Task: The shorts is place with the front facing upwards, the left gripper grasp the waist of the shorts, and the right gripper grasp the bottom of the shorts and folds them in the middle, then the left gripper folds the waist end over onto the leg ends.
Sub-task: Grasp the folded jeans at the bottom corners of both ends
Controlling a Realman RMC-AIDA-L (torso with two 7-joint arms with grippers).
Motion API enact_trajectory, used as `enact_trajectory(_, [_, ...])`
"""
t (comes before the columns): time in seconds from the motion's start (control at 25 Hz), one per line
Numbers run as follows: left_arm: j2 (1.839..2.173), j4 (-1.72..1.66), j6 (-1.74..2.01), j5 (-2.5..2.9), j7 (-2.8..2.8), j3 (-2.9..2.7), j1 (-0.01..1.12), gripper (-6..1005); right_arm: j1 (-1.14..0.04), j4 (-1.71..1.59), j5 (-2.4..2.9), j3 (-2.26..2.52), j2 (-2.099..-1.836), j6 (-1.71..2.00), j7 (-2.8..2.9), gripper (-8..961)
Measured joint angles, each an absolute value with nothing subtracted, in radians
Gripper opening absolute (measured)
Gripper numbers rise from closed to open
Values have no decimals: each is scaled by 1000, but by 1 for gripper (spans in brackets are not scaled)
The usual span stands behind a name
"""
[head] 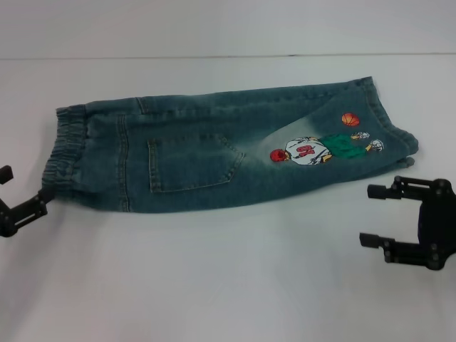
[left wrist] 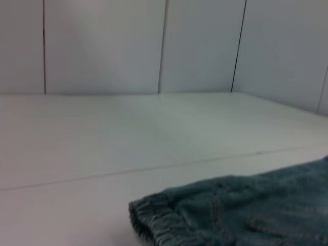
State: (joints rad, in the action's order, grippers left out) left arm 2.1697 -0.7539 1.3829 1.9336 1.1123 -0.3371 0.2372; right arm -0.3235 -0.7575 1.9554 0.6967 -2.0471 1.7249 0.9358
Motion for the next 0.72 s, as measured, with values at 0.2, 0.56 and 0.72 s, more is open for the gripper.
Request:
enact_trajectory(0.2, [2165,-710,1312,1964,1042,-341,258,888,-315,-756,1957,689,-2040,1736,942,725])
enact_trajectory(0.56, [2163,-671,1203,2032,1037,-403,305,870,-324,-754,1978,686,-2035,1732,955,725])
enact_trajectory(0.72, [2163,-656,1166,2033,1041,-441,322,837,-326,-754,1984,686,-2036,1714,971,726])
